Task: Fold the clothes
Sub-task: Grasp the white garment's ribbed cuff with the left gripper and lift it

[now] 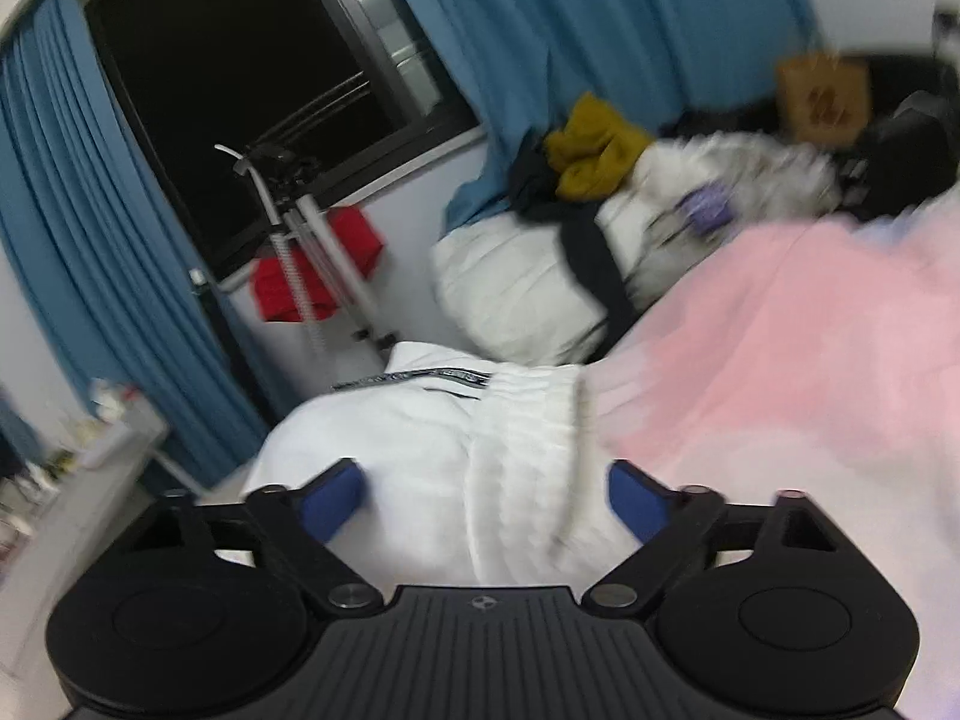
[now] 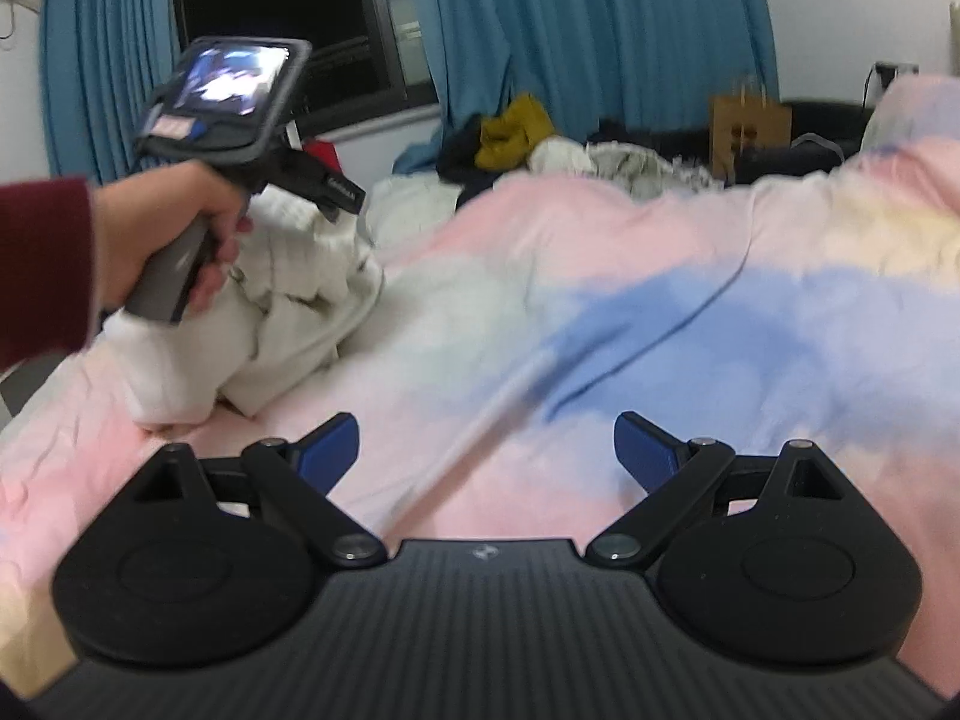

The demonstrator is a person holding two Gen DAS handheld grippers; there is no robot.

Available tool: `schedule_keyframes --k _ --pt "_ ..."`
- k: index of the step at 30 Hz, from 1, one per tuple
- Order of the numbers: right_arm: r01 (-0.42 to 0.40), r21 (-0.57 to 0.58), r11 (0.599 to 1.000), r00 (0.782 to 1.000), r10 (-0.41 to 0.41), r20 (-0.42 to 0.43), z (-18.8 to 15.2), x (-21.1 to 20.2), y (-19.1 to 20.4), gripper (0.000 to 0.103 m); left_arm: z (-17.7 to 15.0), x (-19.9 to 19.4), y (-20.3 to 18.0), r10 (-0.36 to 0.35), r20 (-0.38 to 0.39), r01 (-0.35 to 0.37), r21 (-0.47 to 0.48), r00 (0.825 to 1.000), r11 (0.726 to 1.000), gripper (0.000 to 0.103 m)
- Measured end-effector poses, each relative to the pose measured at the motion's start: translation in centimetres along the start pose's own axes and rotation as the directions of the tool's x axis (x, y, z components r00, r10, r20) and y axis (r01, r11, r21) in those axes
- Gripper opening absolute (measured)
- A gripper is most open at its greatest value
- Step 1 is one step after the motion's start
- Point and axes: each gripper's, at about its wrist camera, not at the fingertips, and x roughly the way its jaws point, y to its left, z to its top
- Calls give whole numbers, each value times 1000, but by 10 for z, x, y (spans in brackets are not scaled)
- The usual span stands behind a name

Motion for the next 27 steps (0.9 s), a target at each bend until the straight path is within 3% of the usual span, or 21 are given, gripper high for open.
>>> schedule_keyframes --k 3,4,5,6,8,10,16,22,27 --pt "-1 -11 1000 1000 1 -18 -7 9 3 94 11 24 -6 39 -17 -38 29 999 999 61" --pt "-2 -17 1000 1000 2 -22 -9 12 4 94 13 24 -3 48 -10 -48 17 999 999 48" --pt "-5 -23 1000 1000 4 -24 -11 14 6 94 14 23 0 56 -1 -56 2 998 998 45" --pt "-7 -29 1000 1000 6 -24 -12 16 8 93 13 15 7 52 12 -52 -29 999 998 43" --pt "-14 -34 999 1000 13 -14 -11 16 10 93 12 -3 21 49 37 -46 -78 998 996 28" --pt "-17 -50 999 1000 17 17 -9 10 12 93 9 -31 41 40 61 -32 -124 997 992 23" --pt "-36 -61 998 993 43 111 0 -17 14 93 -17 -155 115 21 173 27 -271 985 962 20" --pt "-71 -39 997 973 78 217 15 -56 15 94 -87 -283 189 -14 243 112 -396 970 912 18" --pt "-203 8 979 953 195 232 22 -88 19 94 -178 -355 235 -53 248 182 -534 967 826 18"
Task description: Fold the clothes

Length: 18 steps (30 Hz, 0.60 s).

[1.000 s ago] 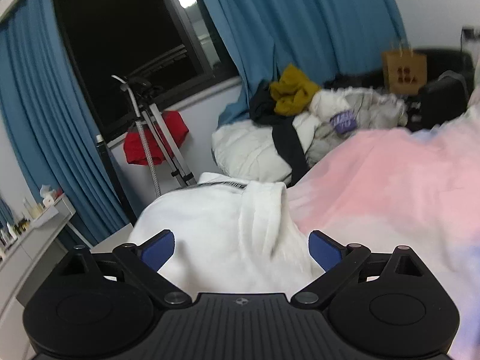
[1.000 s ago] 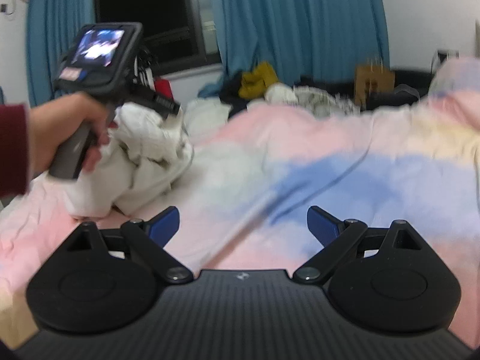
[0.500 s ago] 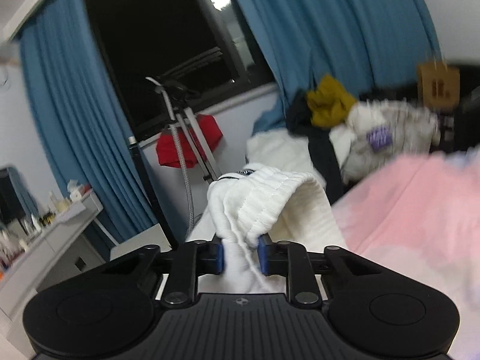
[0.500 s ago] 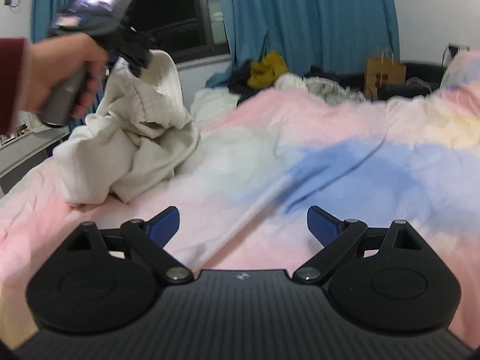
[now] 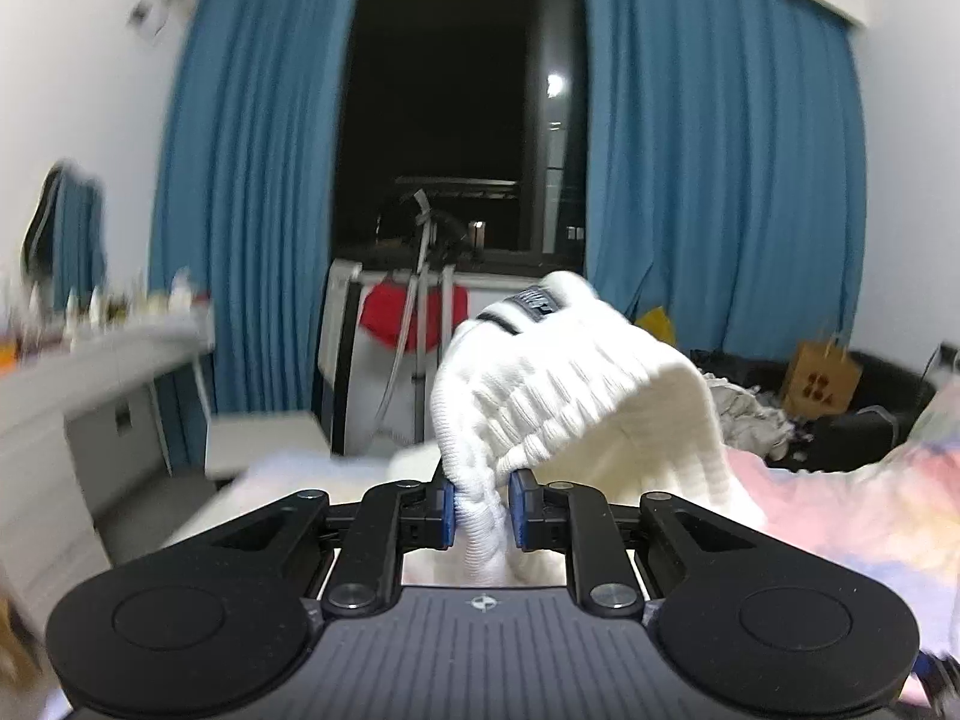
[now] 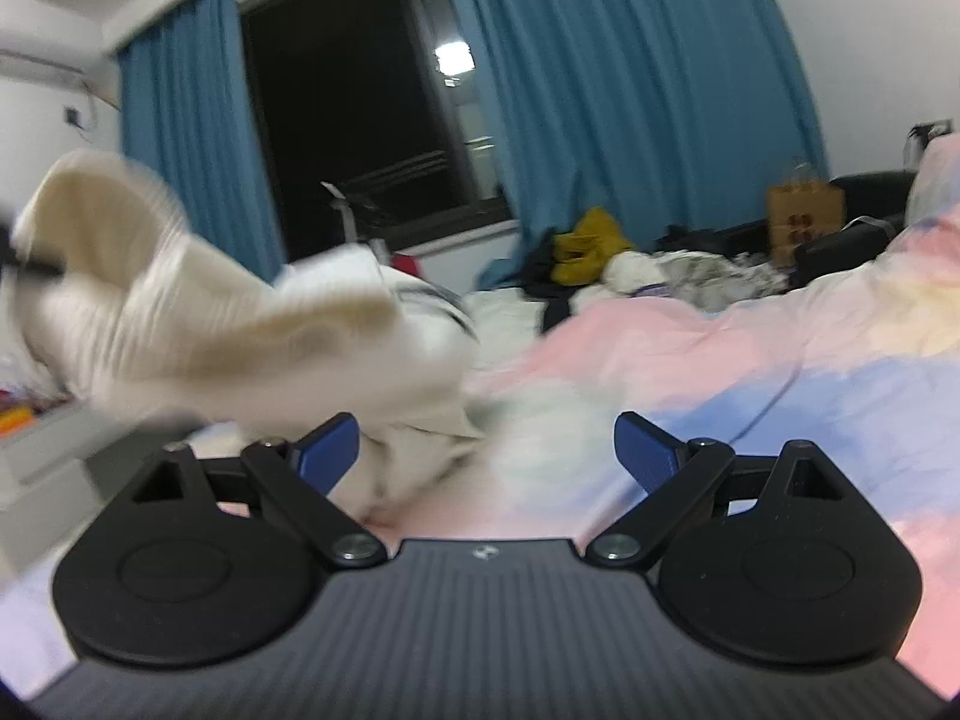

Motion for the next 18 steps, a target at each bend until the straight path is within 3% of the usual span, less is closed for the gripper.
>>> schedule_keyframes --k 4,5,9,11,14,18 --pt "-138 72 988 989 142 -42 -1 -11 4 94 -56 -27 52 26 -90 -37 -130 996 991 21" --pt "-166 105 981 981 175 -88 -4 -5 2 94 -69 -27 67 25 -130 -48 -180 991 983 22" --pt "-244 252 936 914 309 -262 -22 19 -8 93 -116 -25 115 14 -274 -107 -327 962 939 23" --pt "-240 340 909 870 357 -340 -35 31 -13 93 -125 -29 135 -18 -298 -115 -425 955 898 24" --pt "-216 400 891 828 384 -408 -47 42 -17 93 -128 -37 145 -27 -305 -122 -459 952 880 28" --pt "-117 480 869 827 353 -437 -55 37 -26 93 -141 -52 147 -19 -336 -147 -463 942 874 29"
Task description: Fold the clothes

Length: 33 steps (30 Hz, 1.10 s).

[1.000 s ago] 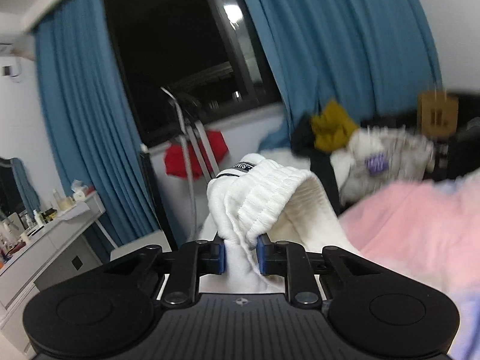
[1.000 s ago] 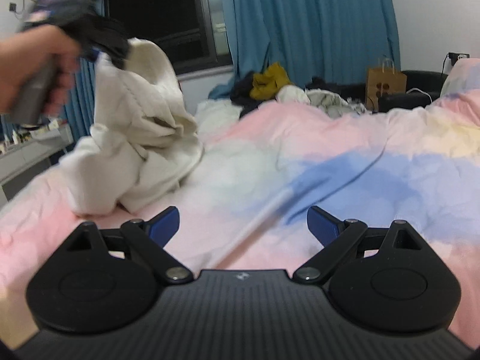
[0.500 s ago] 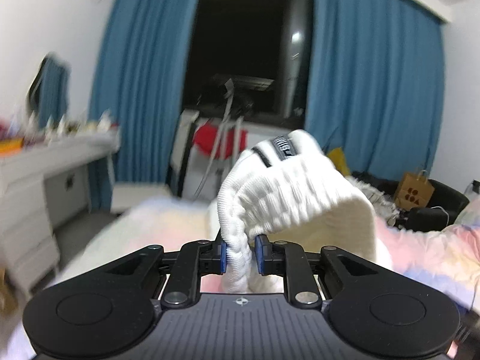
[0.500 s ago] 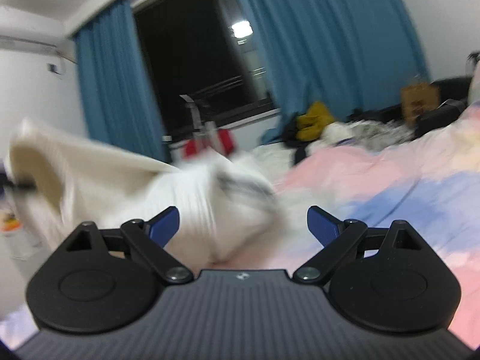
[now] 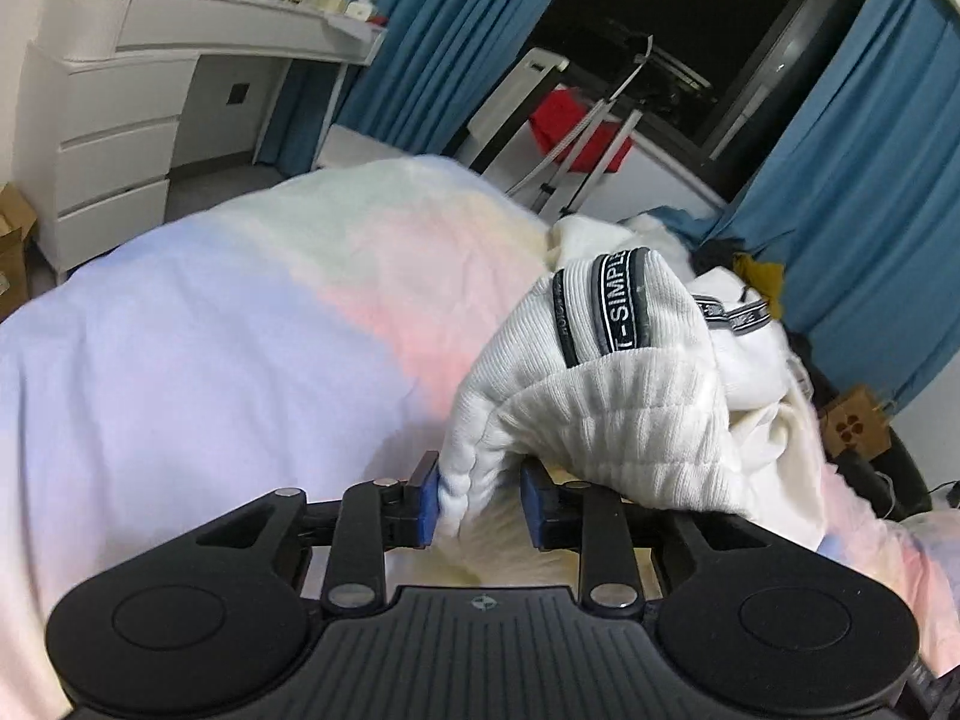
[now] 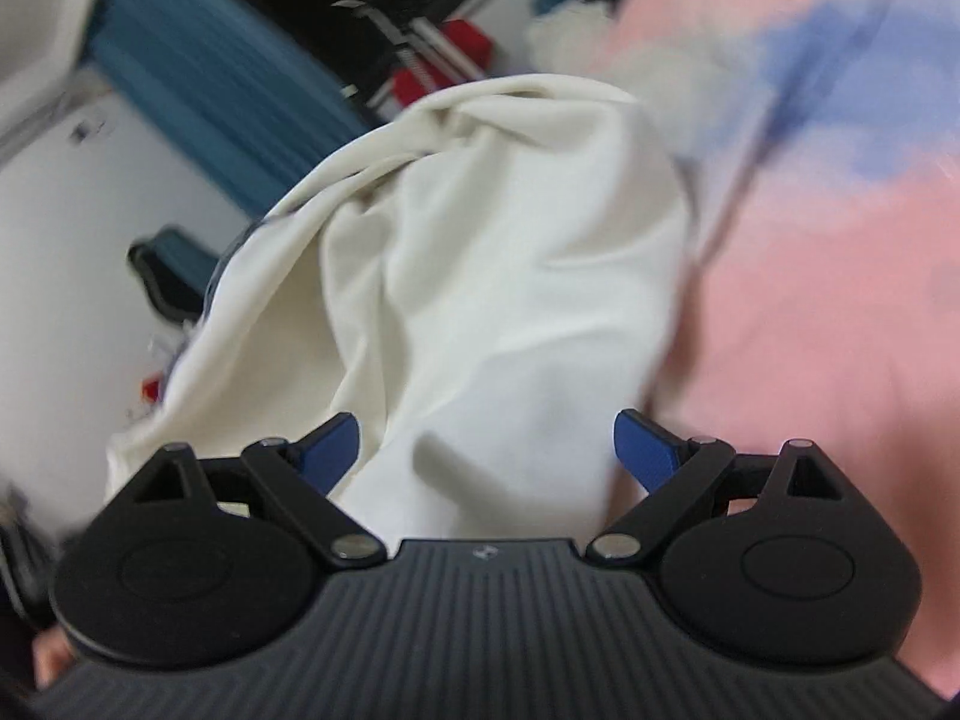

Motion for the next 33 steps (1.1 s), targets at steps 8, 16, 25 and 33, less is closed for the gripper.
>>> schedule_keyframes --k 8,16,25,33 --pt "-52 121 991 991 66 -117 -16 -1 -6 90 2 -24 28 -60 -44 53 -145 997 988 54" --pt "0 36 999 976 8 -219 -28 15 2 76 -14 -54 44 -288 69 295 -296 955 908 74" --pt "-209 69 976 951 219 -219 -25 7 25 77 -13 -5 36 -423 58 407 -413 904 815 70" --pt "-124 -18 992 955 115 -274 -39 29 30 76 2 12 36 -446 109 444 -445 889 778 64"
